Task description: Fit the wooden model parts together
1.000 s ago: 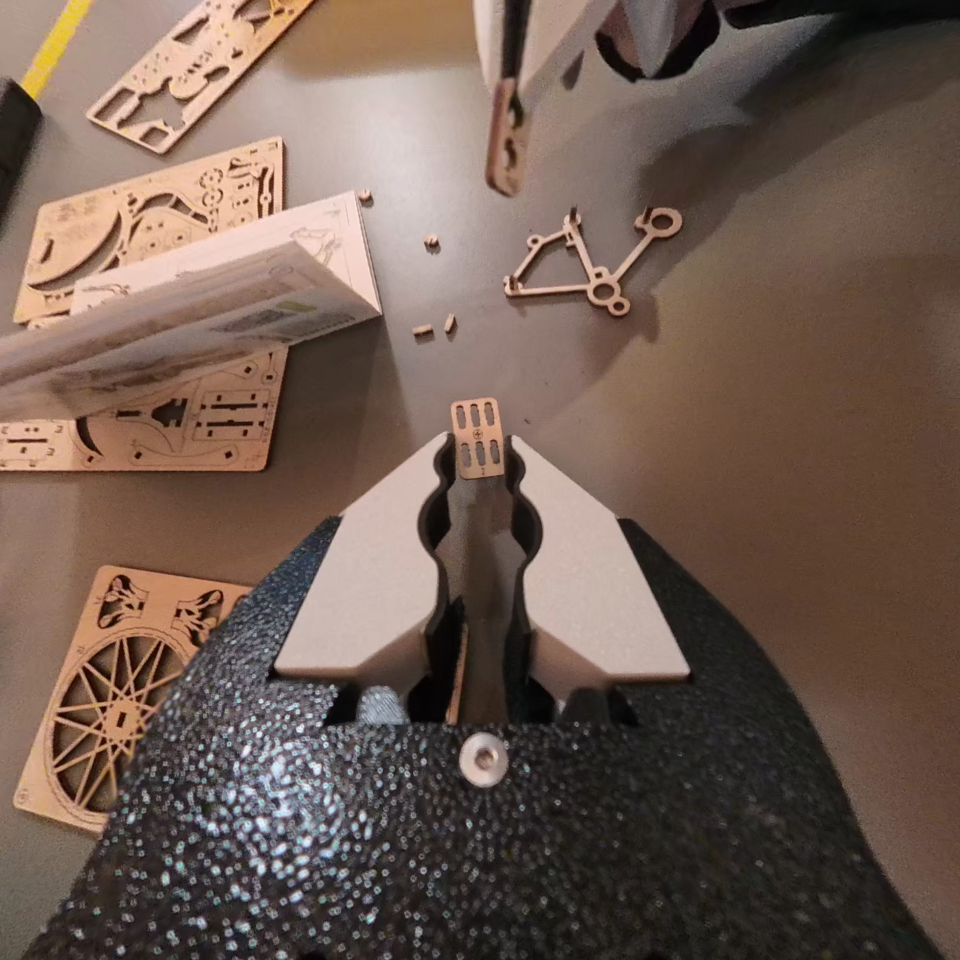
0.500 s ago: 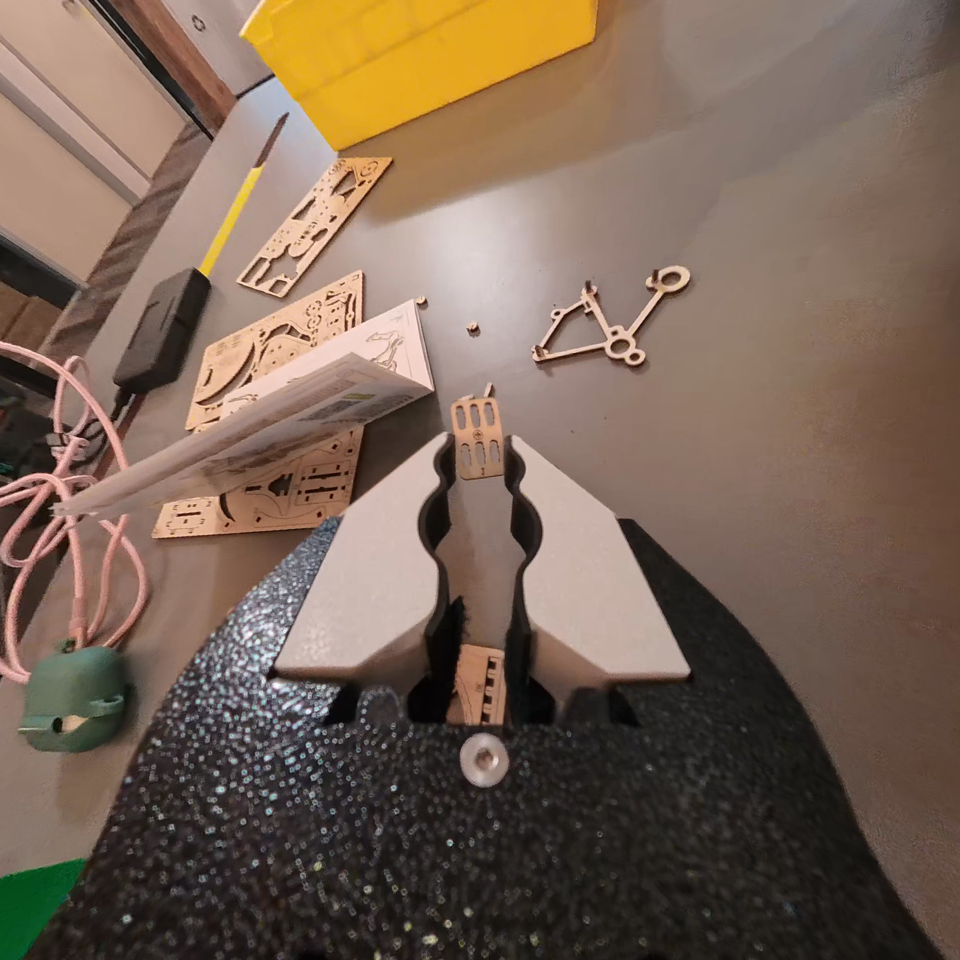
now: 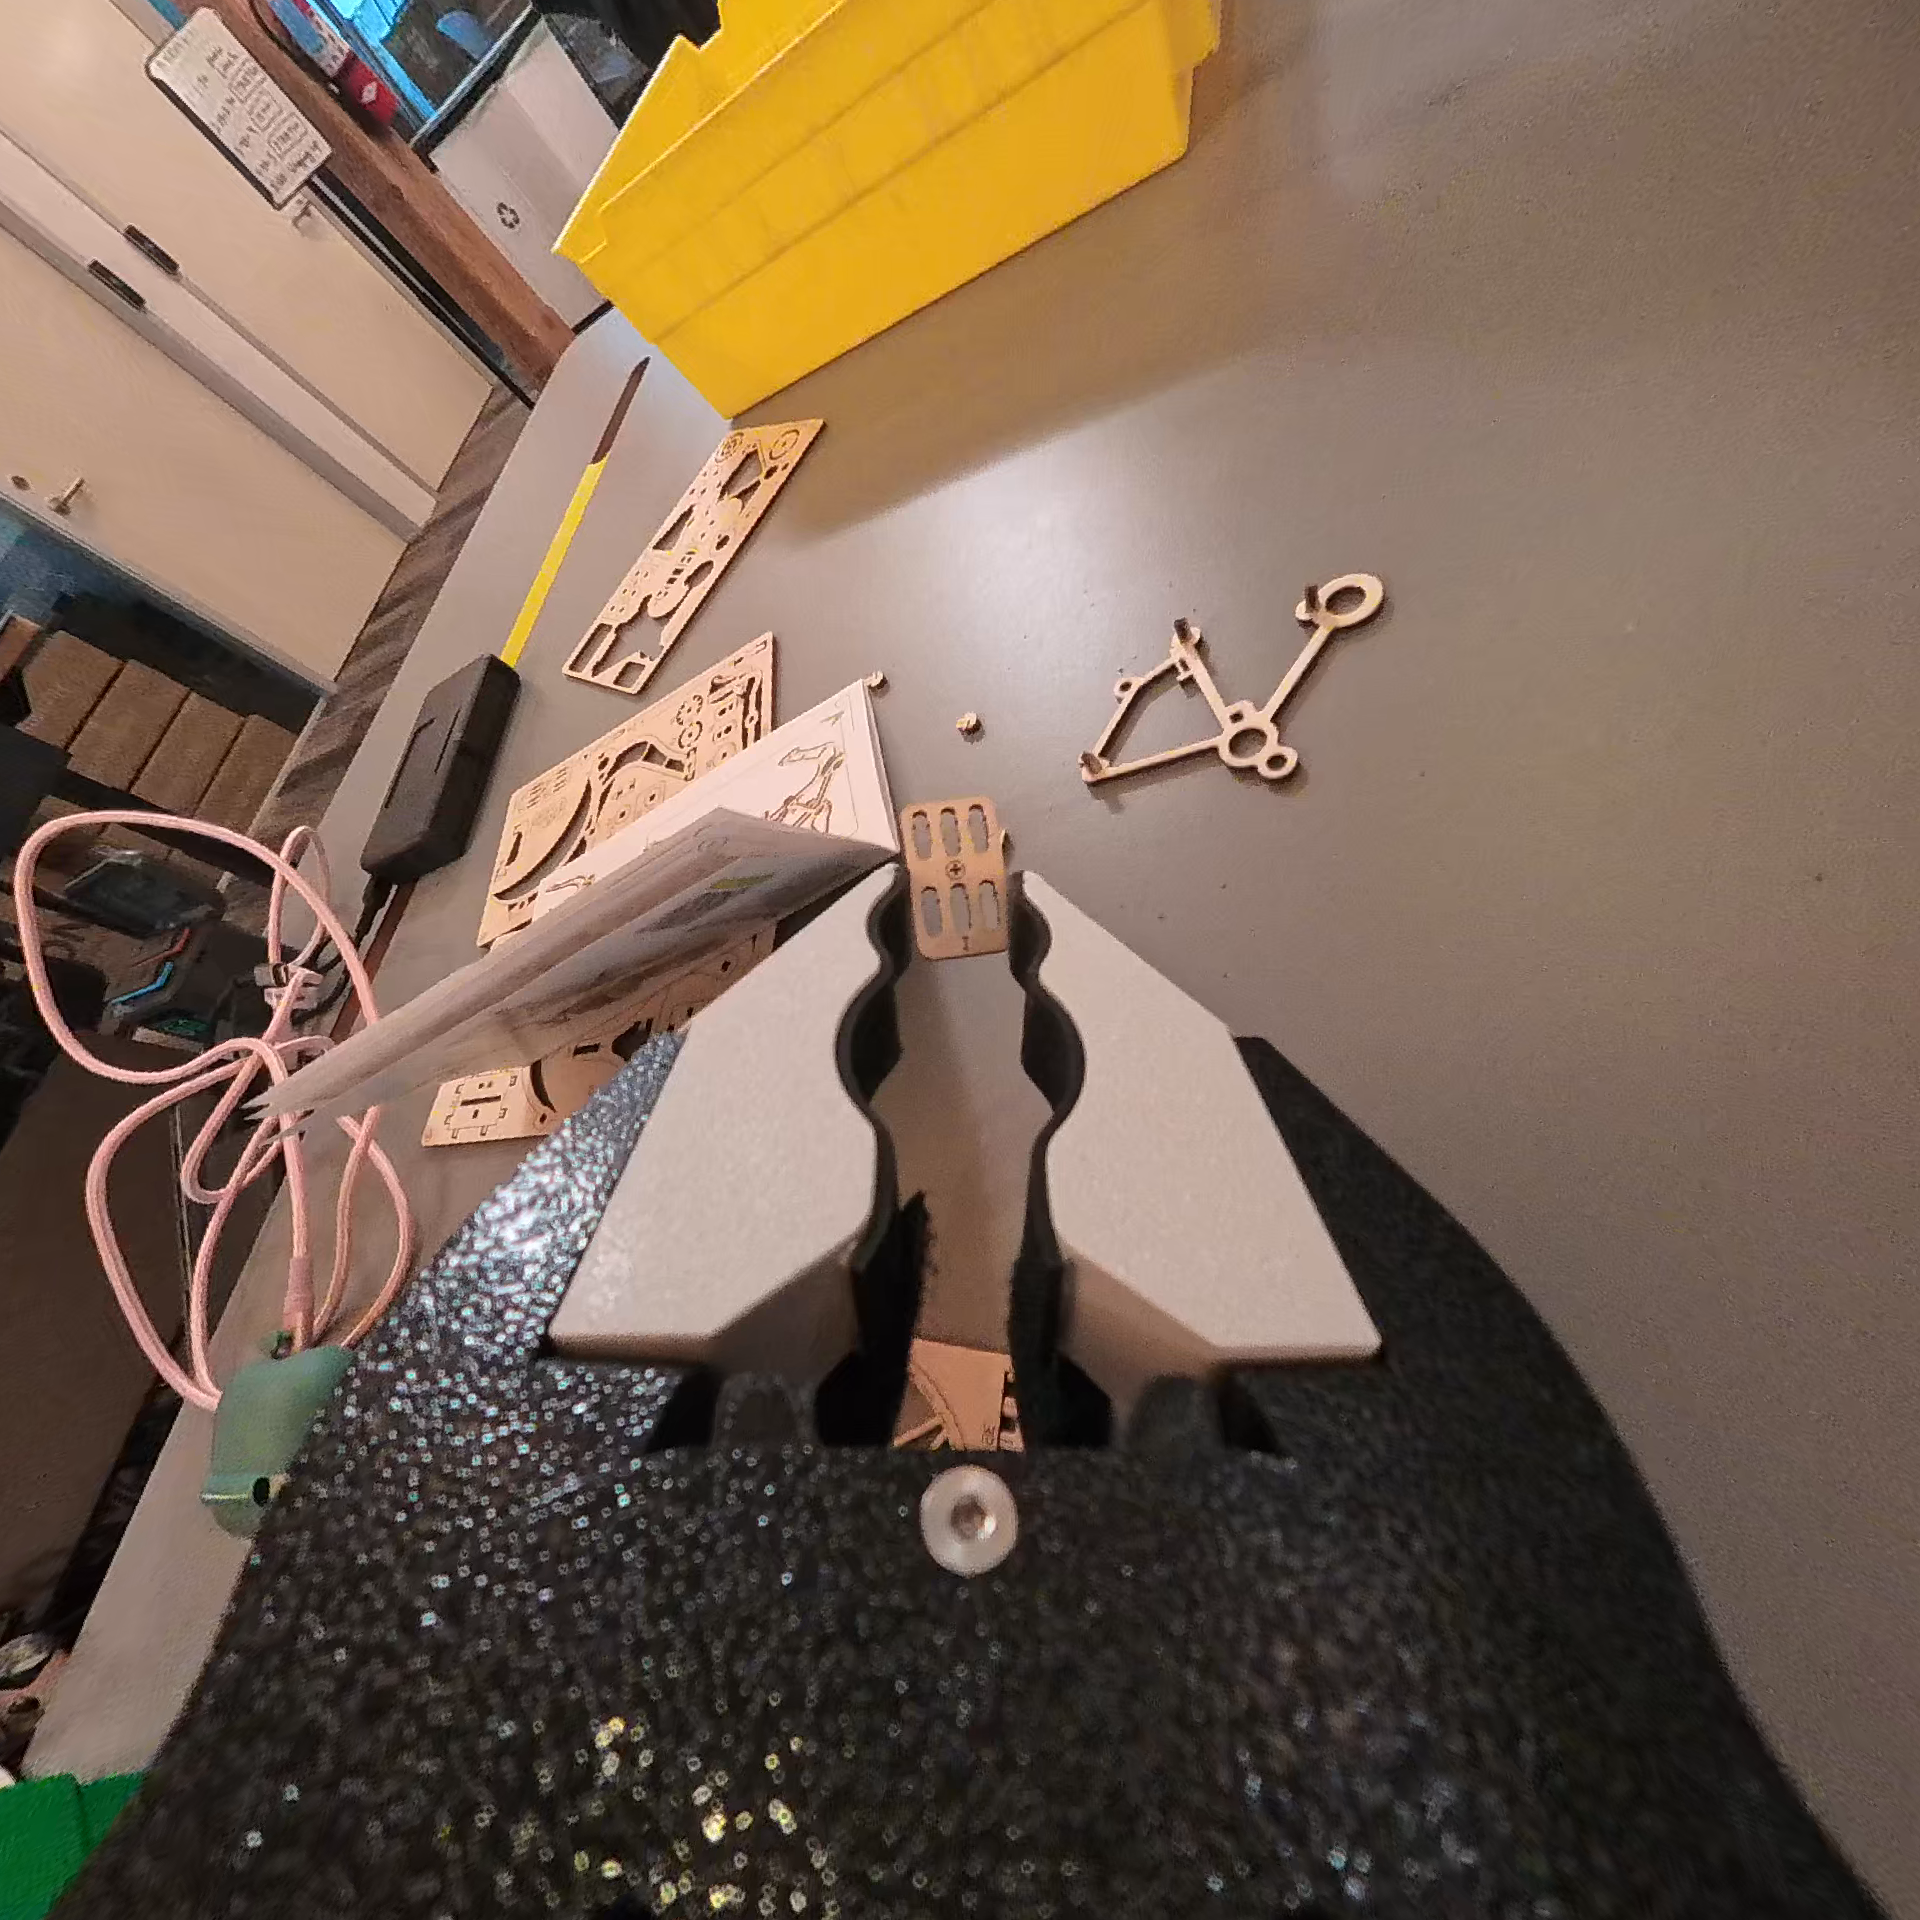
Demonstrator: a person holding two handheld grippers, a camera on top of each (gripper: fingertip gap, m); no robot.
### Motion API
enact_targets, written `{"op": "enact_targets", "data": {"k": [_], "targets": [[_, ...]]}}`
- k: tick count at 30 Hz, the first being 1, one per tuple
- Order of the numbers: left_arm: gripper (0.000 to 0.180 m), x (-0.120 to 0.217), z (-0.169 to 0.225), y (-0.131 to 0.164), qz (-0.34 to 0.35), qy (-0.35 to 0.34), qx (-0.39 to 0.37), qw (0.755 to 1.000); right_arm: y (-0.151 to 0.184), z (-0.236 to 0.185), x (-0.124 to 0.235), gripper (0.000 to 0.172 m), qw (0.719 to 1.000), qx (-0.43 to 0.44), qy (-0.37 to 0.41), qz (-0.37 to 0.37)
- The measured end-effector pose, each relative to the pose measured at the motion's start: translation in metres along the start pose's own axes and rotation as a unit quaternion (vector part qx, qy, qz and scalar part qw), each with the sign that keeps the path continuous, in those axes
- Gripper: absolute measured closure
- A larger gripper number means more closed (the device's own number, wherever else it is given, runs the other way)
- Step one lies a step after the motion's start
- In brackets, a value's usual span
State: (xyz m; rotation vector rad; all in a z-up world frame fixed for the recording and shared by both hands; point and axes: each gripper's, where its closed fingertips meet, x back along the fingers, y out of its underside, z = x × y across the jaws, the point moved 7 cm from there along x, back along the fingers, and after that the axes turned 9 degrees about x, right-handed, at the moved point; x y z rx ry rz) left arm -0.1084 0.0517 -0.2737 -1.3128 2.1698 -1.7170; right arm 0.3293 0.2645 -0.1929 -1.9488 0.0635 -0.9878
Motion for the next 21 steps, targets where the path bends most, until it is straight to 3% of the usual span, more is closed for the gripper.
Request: {"op": "enact_targets", "data": {"k": [1, 7, 14, 18, 21], "targets": [[0.164, 0.0, 0.0, 0.0, 0.0, 0.0, -0.001, 1.0, 0.004, 0.004, -0.005, 0.171, 1.0, -0.004, -0.002, -0.016], [0.164, 0.0, 0.0, 0.001, -0.002, -0.005, -0.006, 1.0, 0.023, 0.011, -0.026, 0.171, 0.994, 0.005, -0.015, -0.111], [0.164, 0.001, 0.002, -0.004, 0.01, -0.015, -0.019, 1.0, 0.043, 0.017, -0.05, 0.171, 0.964, -0.017, -0.077, -0.252], [0.164, 0.003, 0.002, -0.008, 0.022, -0.022, -0.026, 0.999, 0.051, 0.025, -0.062, 0.17, 0.957, -0.013, -0.048, -0.285], [0.164, 0.004, 0.003, -0.011, 0.031, -0.027, -0.03, 0.999, 0.045, 0.028, -0.06, 0.144, 0.968, 0.001, 0.001, -0.252]]}}
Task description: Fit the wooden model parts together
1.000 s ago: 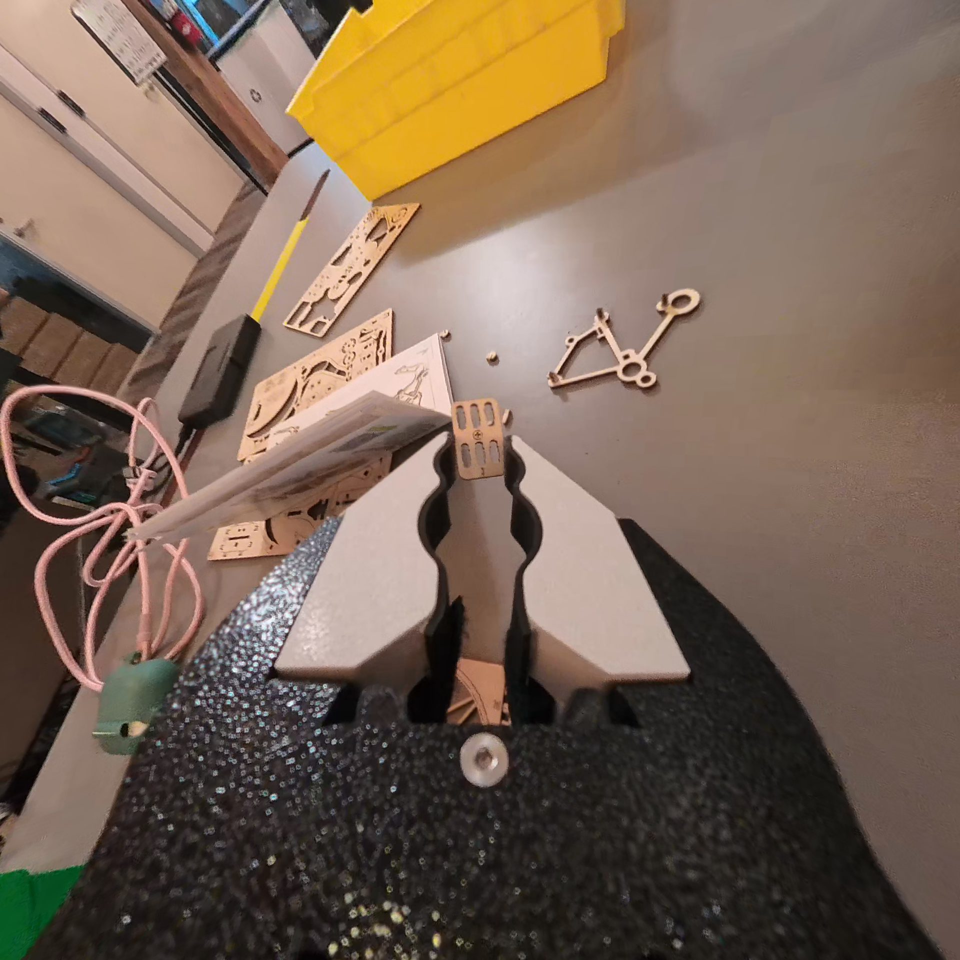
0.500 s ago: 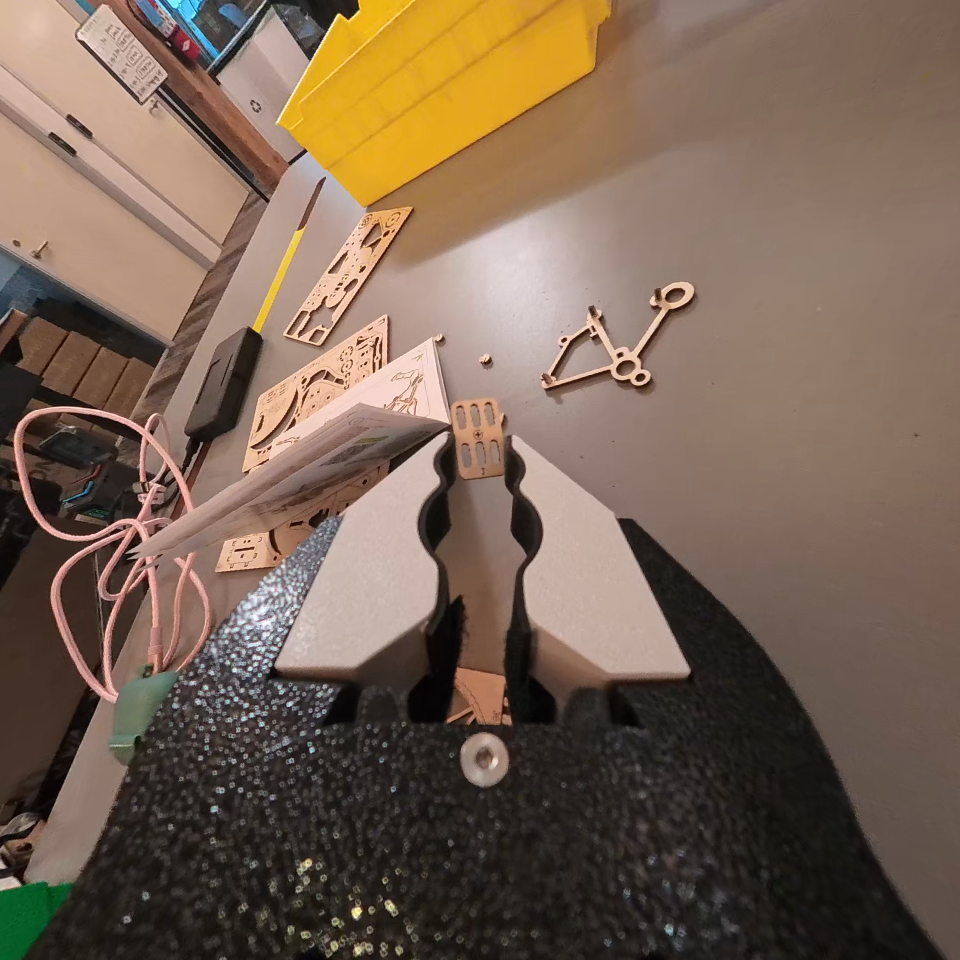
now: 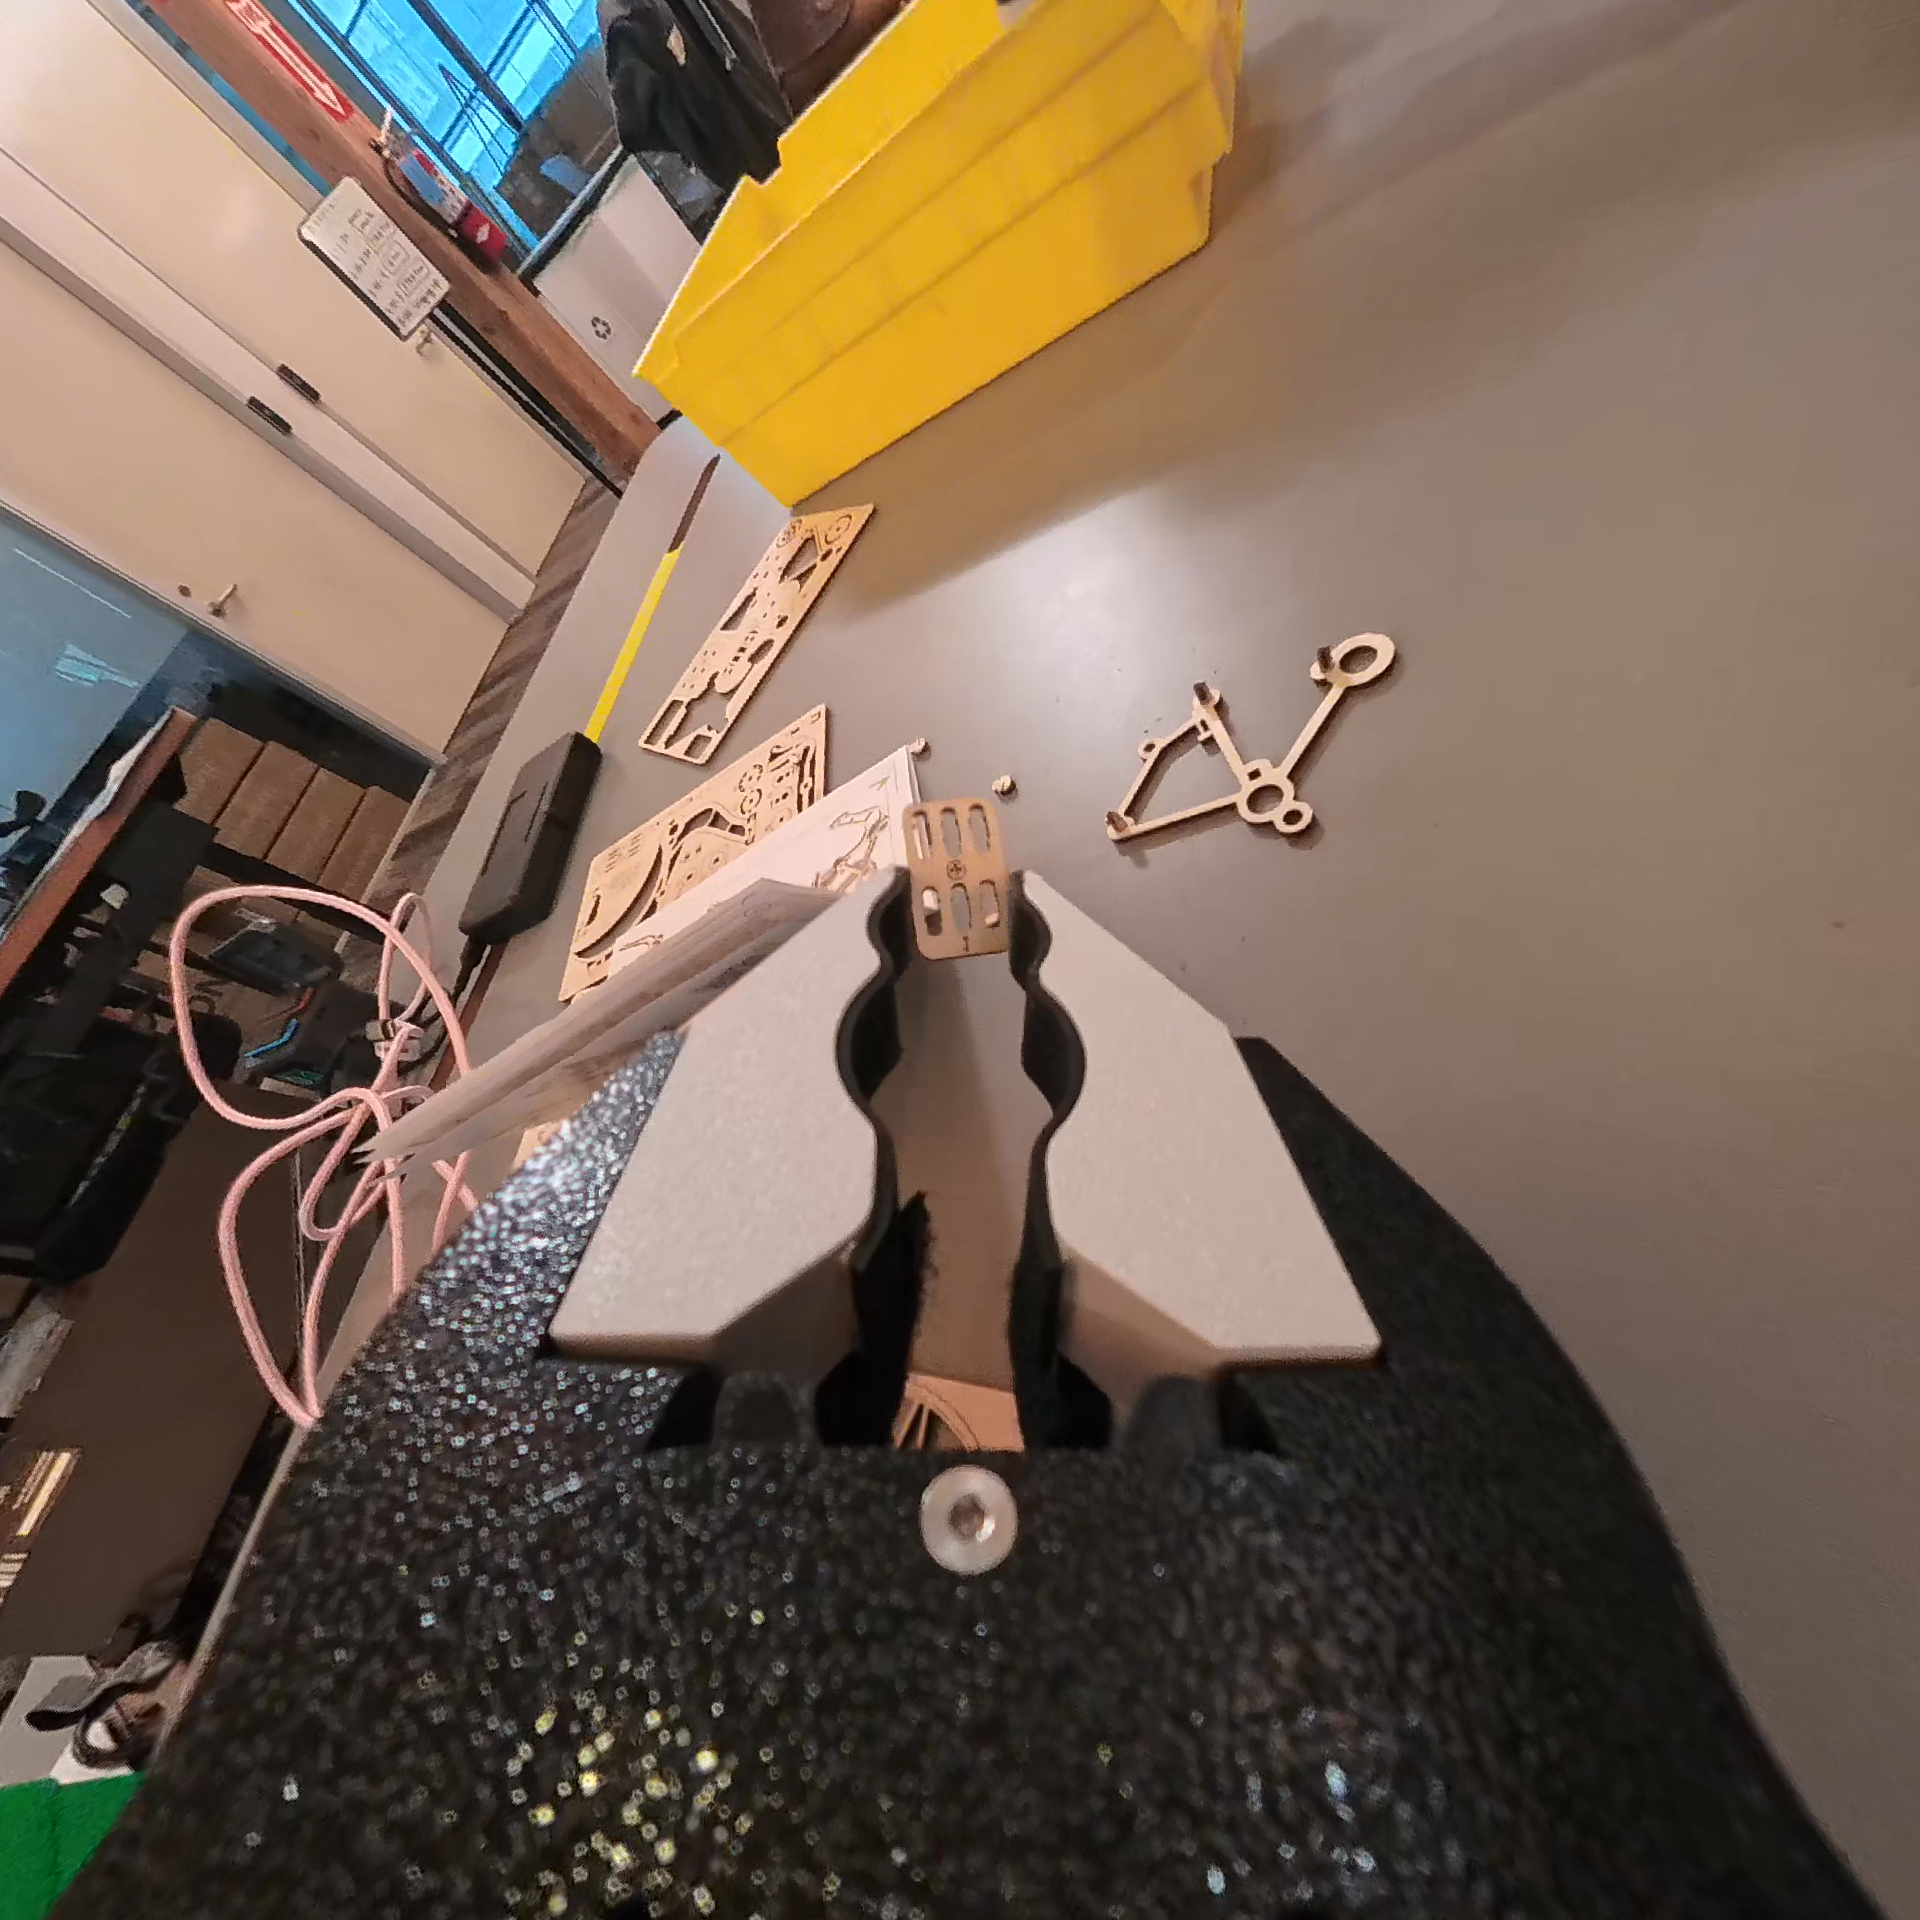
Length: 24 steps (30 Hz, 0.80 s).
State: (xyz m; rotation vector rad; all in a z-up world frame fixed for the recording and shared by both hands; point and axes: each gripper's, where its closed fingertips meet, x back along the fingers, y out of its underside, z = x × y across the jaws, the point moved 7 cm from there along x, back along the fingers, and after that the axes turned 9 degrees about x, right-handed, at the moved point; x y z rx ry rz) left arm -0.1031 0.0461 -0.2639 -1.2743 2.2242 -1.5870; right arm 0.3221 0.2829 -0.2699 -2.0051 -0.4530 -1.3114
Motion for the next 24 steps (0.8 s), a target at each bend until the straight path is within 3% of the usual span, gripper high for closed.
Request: {"op": "enact_targets", "data": {"k": [3, 6, 11, 14, 17, 19, 21, 24], "targets": [[0.164, 0.001, 0.001, -0.004, 0.015, -0.008, -0.005, 1.0, -0.004, -0.005, 0.025, 0.135, 0.996, 0.011, 0.075, 0.052], [0.164, -0.001, 0.003, -0.006, 0.021, -0.003, -0.003, 1.0, -0.008, -0.021, 0.058, 0.14, 0.979, 0.058, 0.162, 0.108], [0.164, -0.002, 0.008, -0.009, 0.027, -0.001, -0.012, 1.0, -0.012, -0.024, 0.063, 0.138, 0.981, 0.051, 0.149, 0.113], [0.164, 0.0, 0.008, -0.013, 0.039, -0.018, -0.022, 0.999, -0.027, -0.067, 0.077, 0.137, 0.961, 0.117, 0.138, 0.211], [0.164, 0.003, 0.008, -0.018, 0.058, -0.031, -0.03, 0.997, -0.046, -0.168, 0.076, 0.137, 0.882, 0.319, 0.068, 0.34], [0.164, 0.004, 0.009, -0.021, 0.069, -0.048, -0.044, 0.995, -0.05, -0.231, 0.051, 0.141, 0.849, 0.404, 0.005, 0.339], [0.164, 0.005, 0.011, -0.024, 0.073, -0.069, -0.069, 0.993, -0.05, -0.281, 0.02, 0.14, 0.841, 0.424, -0.097, 0.322], [0.164, 0.005, 0.016, -0.03, 0.078, -0.098, -0.1, 0.987, -0.053, -0.322, -0.016, 0.147, 0.84, 0.367, -0.257, 0.306]]}}
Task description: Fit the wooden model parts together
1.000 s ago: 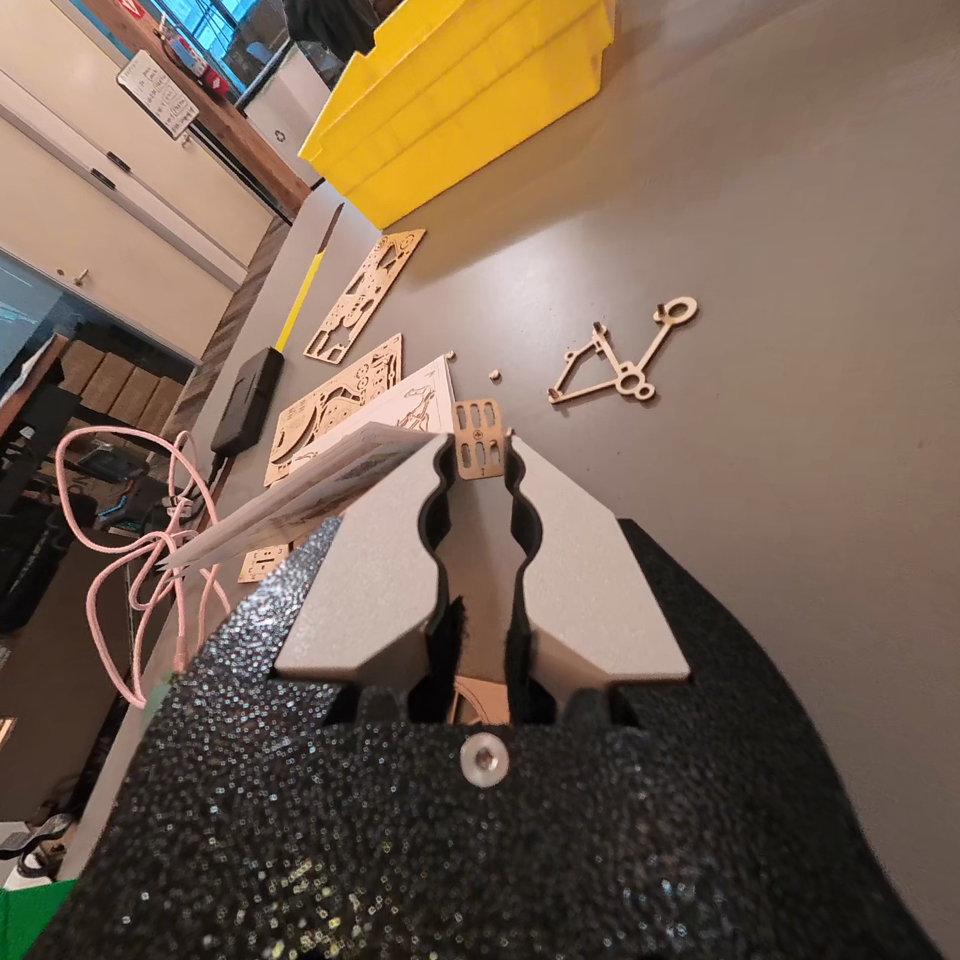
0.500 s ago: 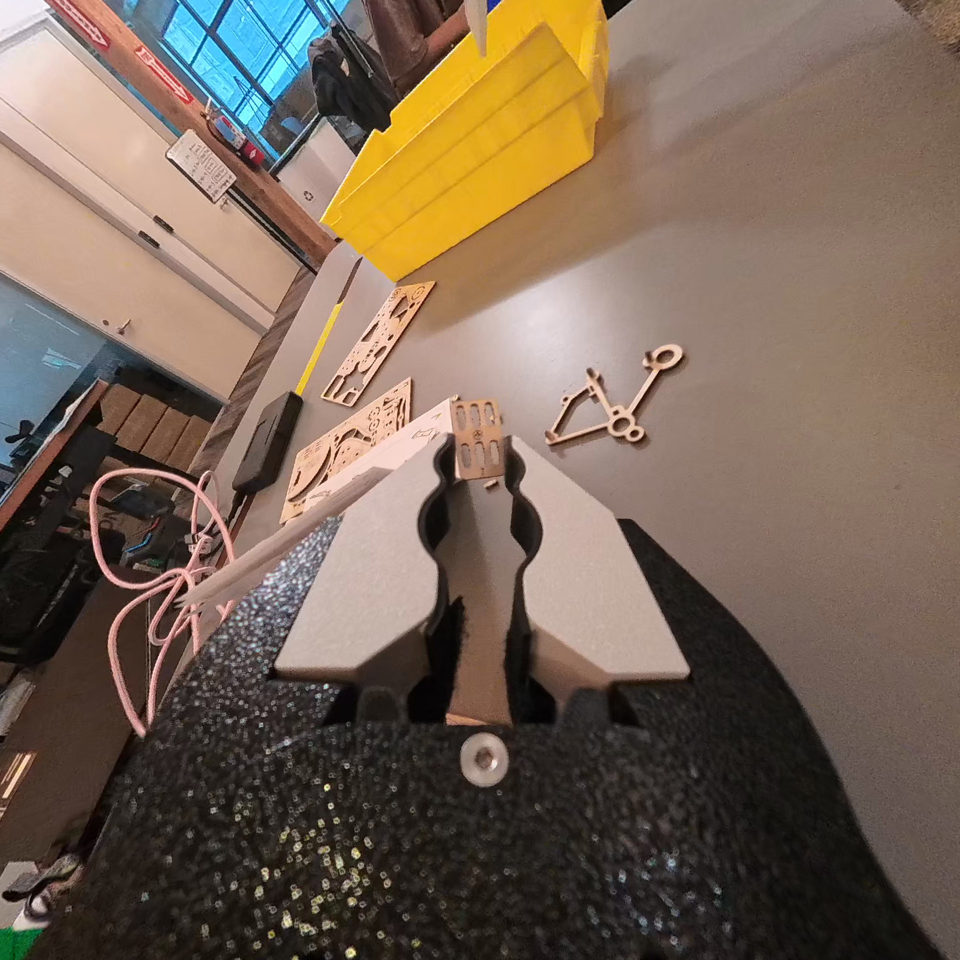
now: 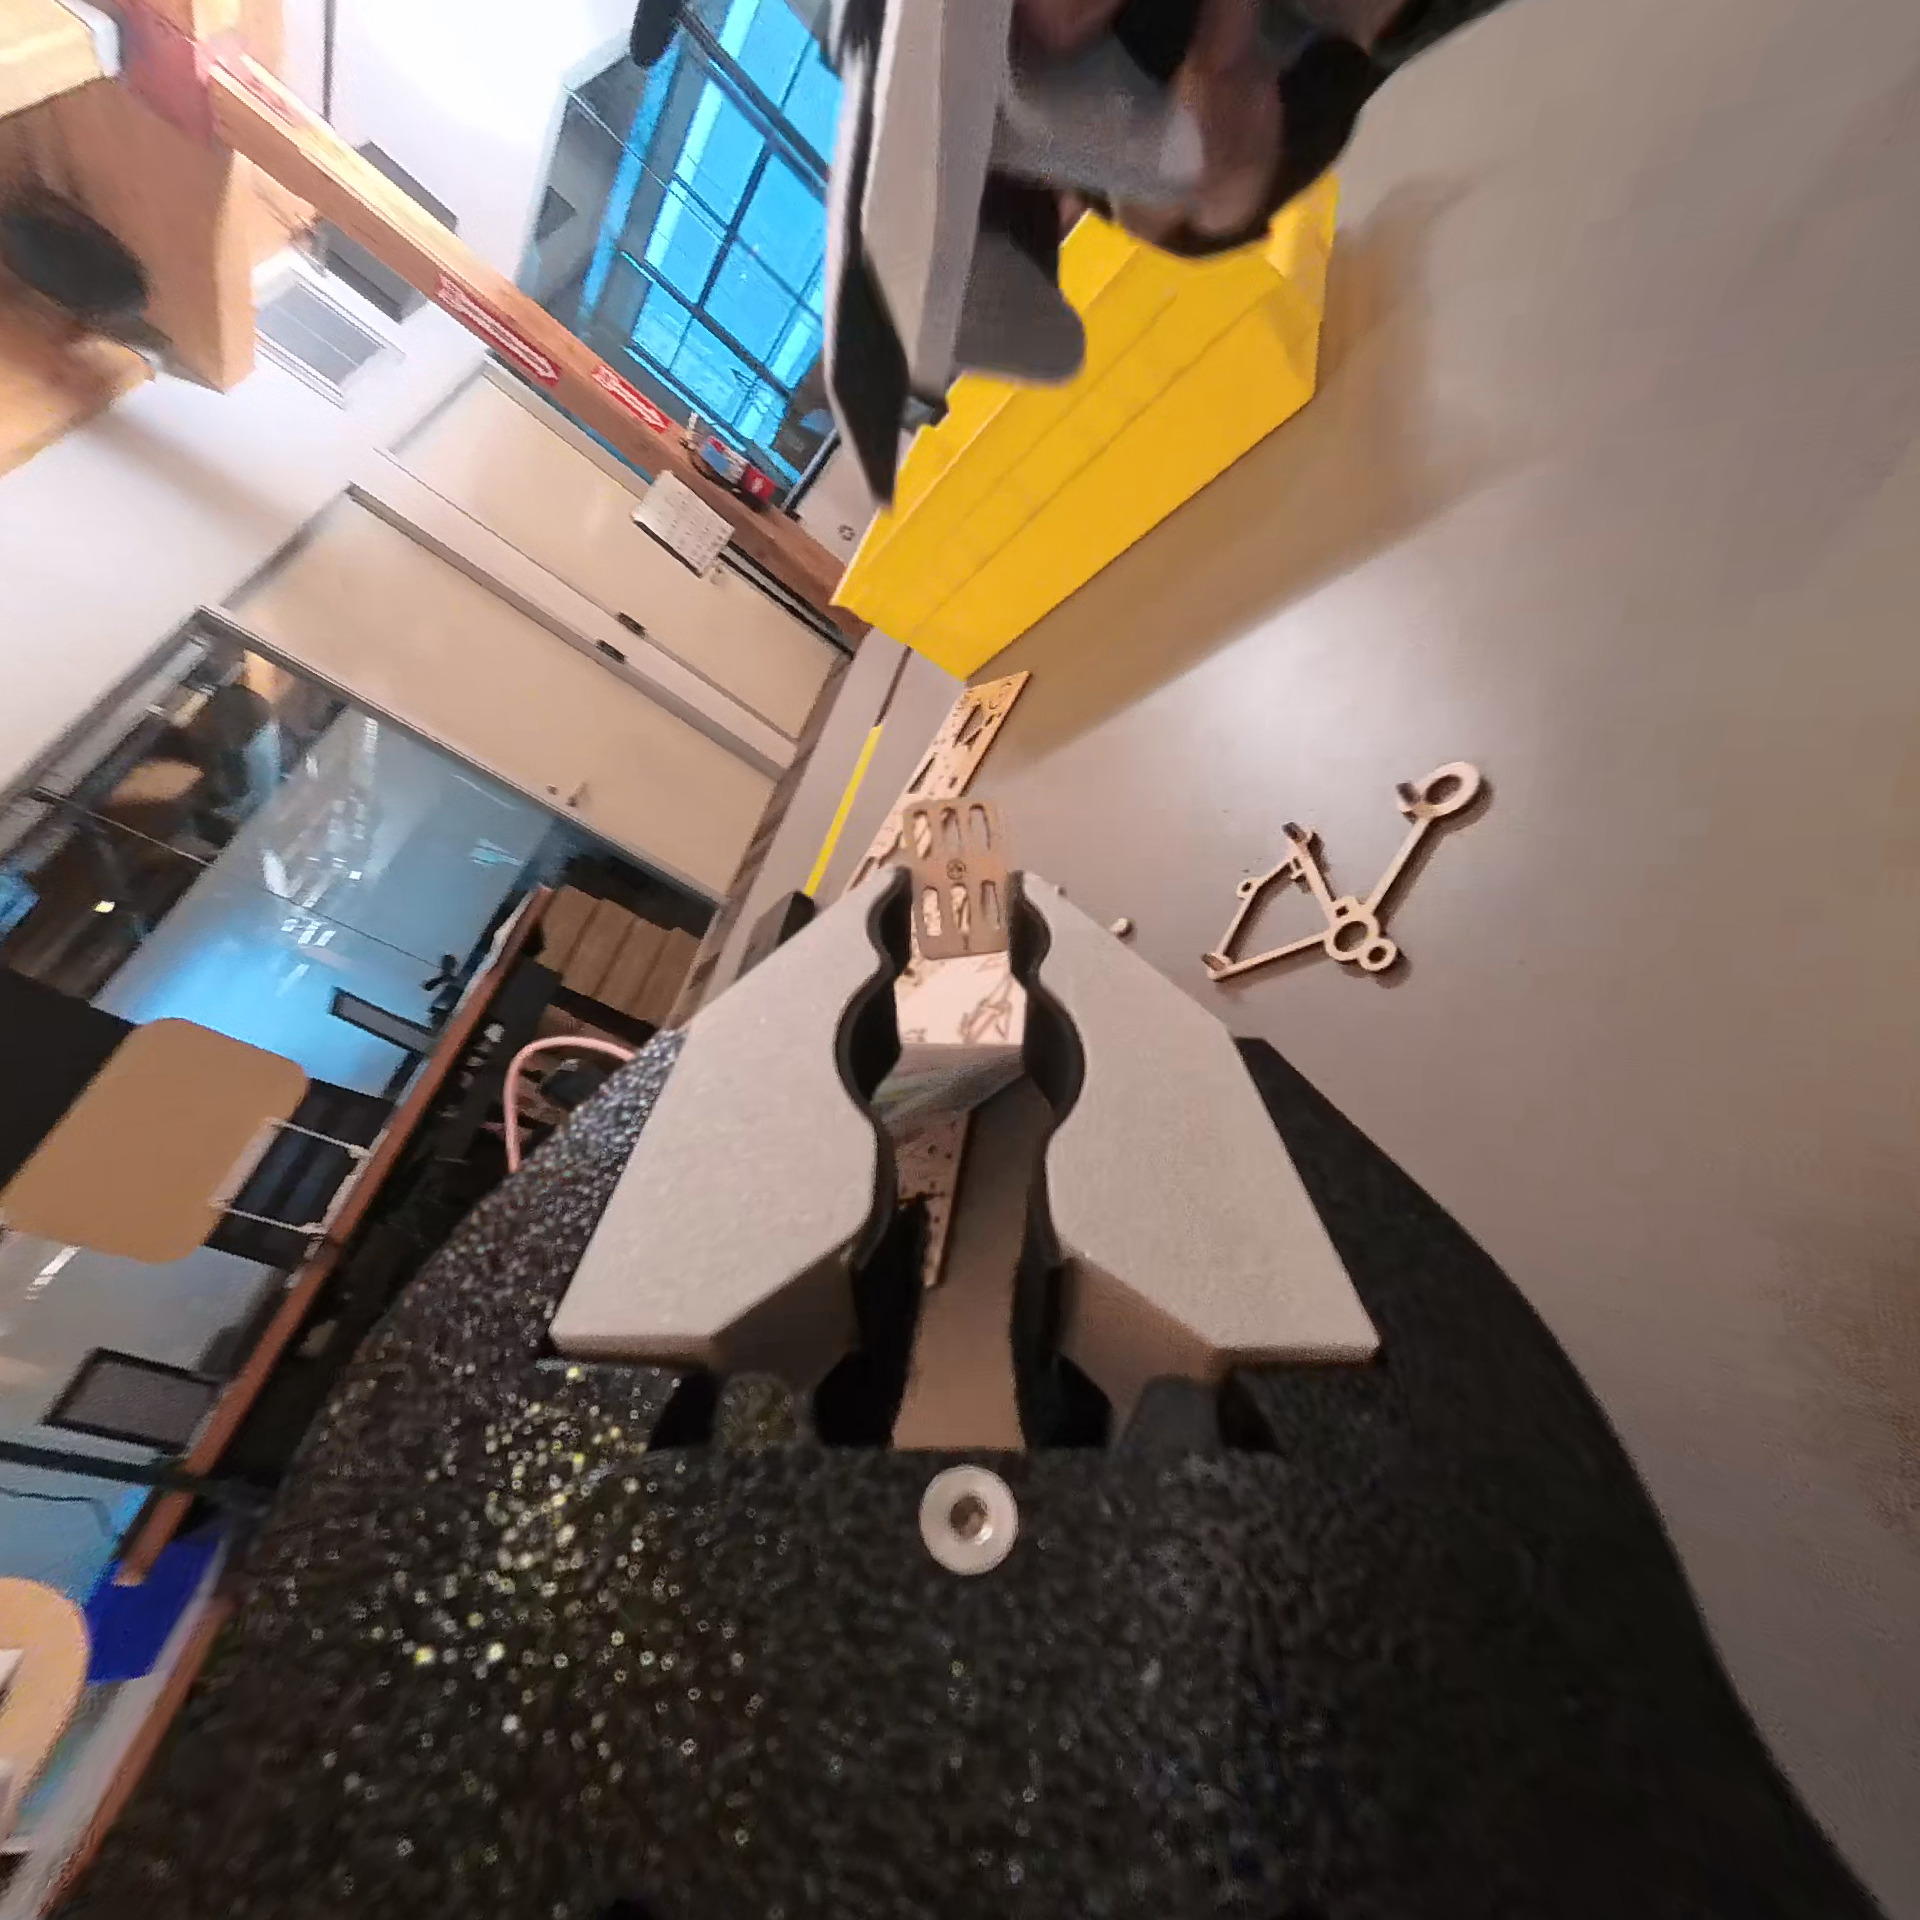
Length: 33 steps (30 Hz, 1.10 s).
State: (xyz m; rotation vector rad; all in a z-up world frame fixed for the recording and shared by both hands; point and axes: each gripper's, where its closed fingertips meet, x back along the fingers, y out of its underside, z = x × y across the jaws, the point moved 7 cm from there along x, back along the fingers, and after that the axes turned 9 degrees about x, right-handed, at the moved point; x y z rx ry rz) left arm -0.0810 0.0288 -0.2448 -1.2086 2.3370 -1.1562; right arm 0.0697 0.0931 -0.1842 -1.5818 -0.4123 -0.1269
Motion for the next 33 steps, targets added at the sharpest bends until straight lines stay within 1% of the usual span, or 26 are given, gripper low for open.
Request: {"op": "enact_targets", "data": {"k": [1, 3, 6, 8, 10, 12, 14, 15, 16, 17, 19, 21, 22, 24, 25, 26, 27, 28, 30, 31, 32, 33], "targets": [[0.164, -0.001, 0.001, -0.002, -0.001, -0.007, -0.01, 1.0, 0.005, 0.0, -0.012, 0.147, 1.0, -0.018, -0.012, 0.003], [0.163, -0.002, 0.006, -0.004, -0.002, -0.007, -0.03, 1.0, 0.015, 0.002, -0.032, 0.151, 1.0, -0.024, -0.003, -0.007], [0.164, -0.006, 0.011, 0.0, -0.02, 0.005, -0.038, 0.999, 0.025, 0.003, -0.05, 0.155, 0.999, -0.027, 0.008, -0.025], [0.164, -0.007, 0.011, 0.003, -0.019, 0.009, -0.031, 0.999, 0.027, 0.007, -0.051, 0.158, 0.999, -0.037, 0.011, -0.024], [0.164, -0.007, 0.01, 0.003, -0.017, 0.012, -0.022, 1.0, 0.028, 0.011, -0.051, 0.157, 0.998, -0.054, 0.012, -0.024], [0.164, -0.008, 0.012, 0.001, -0.015, 0.015, -0.03, 0.999, 0.03, 0.013, -0.051, 0.153, 0.998, -0.056, 0.019, -0.029], [0.164, -0.008, 0.016, -0.001, -0.012, 0.017, -0.043, 0.999, 0.032, 0.013, -0.054, 0.153, 0.997, -0.064, 0.009, -0.03], [0.164, -0.009, 0.017, -0.002, -0.011, 0.017, -0.048, 0.999, 0.034, 0.012, -0.056, 0.158, 0.997, -0.07, -0.003, -0.031], [0.165, -0.009, 0.019, -0.002, -0.011, 0.02, -0.05, 0.998, 0.036, 0.011, -0.058, 0.168, 0.996, -0.076, -0.016, -0.038], [0.165, -0.009, 0.02, -0.002, -0.01, 0.024, -0.052, 0.998, 0.038, 0.011, -0.058, 0.171, 0.996, -0.077, -0.02, -0.047], [0.165, -0.01, 0.021, -0.003, 0.002, 0.026, -0.054, 0.998, 0.038, 0.011, -0.056, 0.171, 0.995, -0.082, -0.028, -0.047], [0.166, -0.008, 0.02, -0.006, 0.031, 0.024, -0.044, 0.998, 0.037, 0.012, -0.049, 0.171, 0.994, -0.091, -0.04, -0.041], [0.161, -0.007, 0.018, -0.007, 0.038, 0.018, -0.034, 0.999, 0.036, 0.015, -0.042, 0.171, 0.995, -0.09, -0.032, -0.041], [0.15, -0.005, 0.01, -0.004, 0.035, -0.007, -0.018, 0.999, 0.029, 0.027, -0.015, 0.171, 0.997, -0.075, 0.017, -0.032], [0.151, -0.003, 0.005, -0.003, 0.036, -0.02, -0.014, 0.999, 0.023, 0.036, 0.006, 0.171, 0.996, -0.064, 0.06, -0.022], [0.154, 0.0, 0.001, -0.002, 0.044, -0.029, -0.01, 0.999, 0.017, 0.047, 0.032, 0.171, 0.991, -0.052, 0.121, -0.013], [0.158, 0.004, -0.002, -0.003, 0.056, -0.035, -0.006, 0.998, 0.014, 0.059, 0.063, 0.171, 0.979, -0.04, 0.198, -0.011], [0.161, 0.008, -0.004, -0.004, 0.068, -0.039, -0.004, 0.997, 0.014, 0.07, 0.096, 0.171, 0.958, -0.031, 0.285, -0.019], [0.162, 0.01, -0.004, -0.005, 0.076, -0.036, -0.008, 0.996, 0.026, 0.084, 0.162, 0.171, 0.894, -0.049, 0.442, -0.051], [0.161, 0.008, -0.003, -0.003, 0.07, -0.03, -0.01, 0.997, 0.036, 0.088, 0.191, 0.171, 0.86, -0.07, 0.5, -0.067], [0.159, 0.006, -0.001, -0.002, 0.063, -0.02, -0.011, 0.998, 0.048, 0.091, 0.214, 0.171, 0.833, -0.094, 0.539, -0.082], [0.16, 0.003, 0.002, -0.001, 0.059, -0.01, -0.014, 0.998, 0.06, 0.093, 0.231, 0.171, 0.814, -0.12, 0.561, -0.09]]}}
